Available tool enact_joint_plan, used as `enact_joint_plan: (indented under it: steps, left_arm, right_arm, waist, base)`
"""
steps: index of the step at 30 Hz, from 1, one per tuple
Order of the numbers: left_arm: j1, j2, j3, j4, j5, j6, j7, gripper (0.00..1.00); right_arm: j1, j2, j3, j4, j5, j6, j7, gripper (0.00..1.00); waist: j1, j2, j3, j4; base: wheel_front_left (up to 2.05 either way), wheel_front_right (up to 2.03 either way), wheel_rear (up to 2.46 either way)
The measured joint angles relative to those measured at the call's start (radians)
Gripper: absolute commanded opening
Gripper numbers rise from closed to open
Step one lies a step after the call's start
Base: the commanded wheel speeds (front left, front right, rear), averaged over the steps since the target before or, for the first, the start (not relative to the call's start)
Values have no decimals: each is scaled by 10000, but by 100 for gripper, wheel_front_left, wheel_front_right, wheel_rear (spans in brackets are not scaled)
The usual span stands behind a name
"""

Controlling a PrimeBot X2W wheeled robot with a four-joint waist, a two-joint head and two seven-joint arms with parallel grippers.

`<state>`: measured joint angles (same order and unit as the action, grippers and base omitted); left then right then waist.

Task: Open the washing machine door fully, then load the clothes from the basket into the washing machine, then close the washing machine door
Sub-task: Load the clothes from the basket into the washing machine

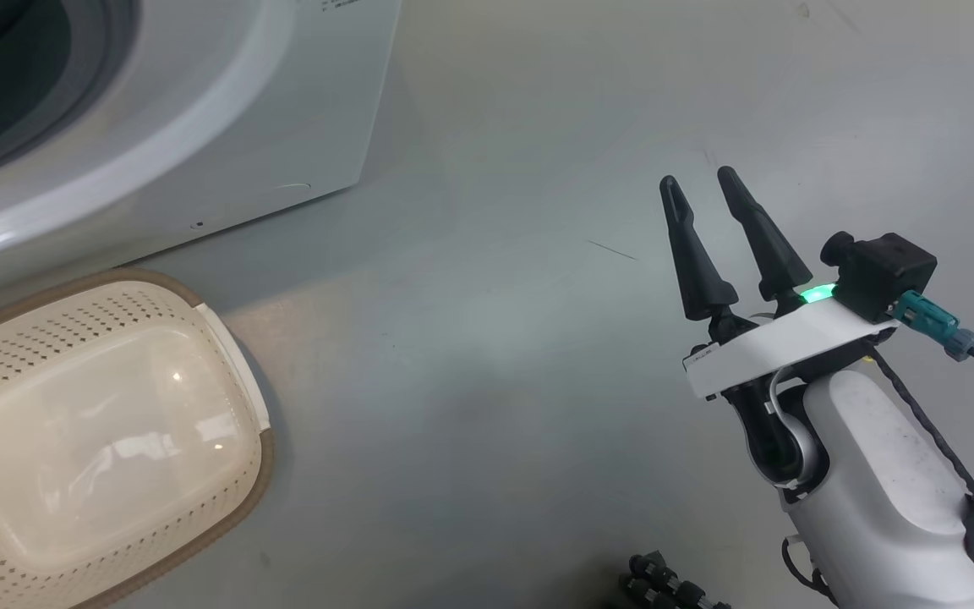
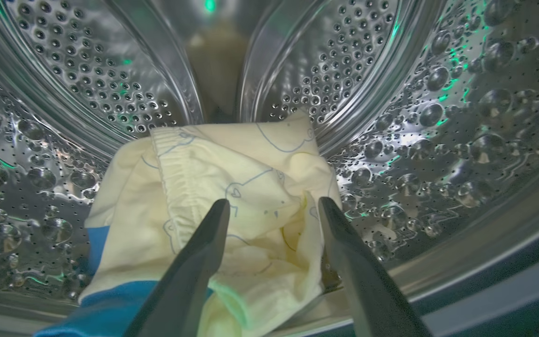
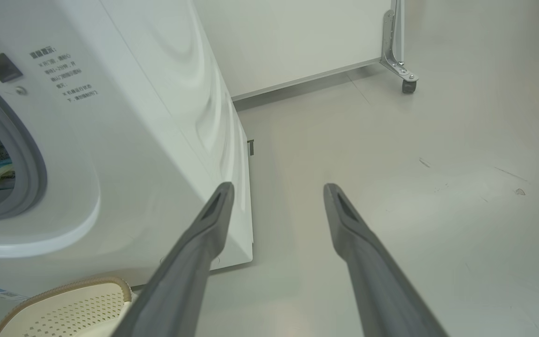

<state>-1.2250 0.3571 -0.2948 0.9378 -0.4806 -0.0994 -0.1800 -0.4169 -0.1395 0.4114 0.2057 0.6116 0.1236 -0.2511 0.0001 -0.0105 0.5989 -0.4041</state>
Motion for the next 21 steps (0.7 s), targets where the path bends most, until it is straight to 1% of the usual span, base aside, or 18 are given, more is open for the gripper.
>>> enact_joint_plan:
  steps: [3,7,13,21]
  left_arm:
    - [310,-203,2,56,-190,-48,-245,100]
    - [611,-234,-12,63,-230,-127,-470,100]
    - [1327,-686,-146,44,-301,-136,-594,100]
    - [2327,-993,-190,-238,-399,-178,-685,100]
  right_arm:
    - [0,-73,-69,42,-38,0,0,100]
    - [4,-196,-215,105,-42,0,0,100]
    - [29,-401,-341,176,-52,0,0,100]
    - [119,-631,-476,257,-54,0,0,100]
  waist:
    - [0,0,-200,106]
    - [0,0,-496,272]
    - [0,0,-948,610]
    - [-1,0,-1589,1160]
  base:
    - [0,0,0]
    - [0,0,0]
    - [0,0,0]
    - [0,0,0]
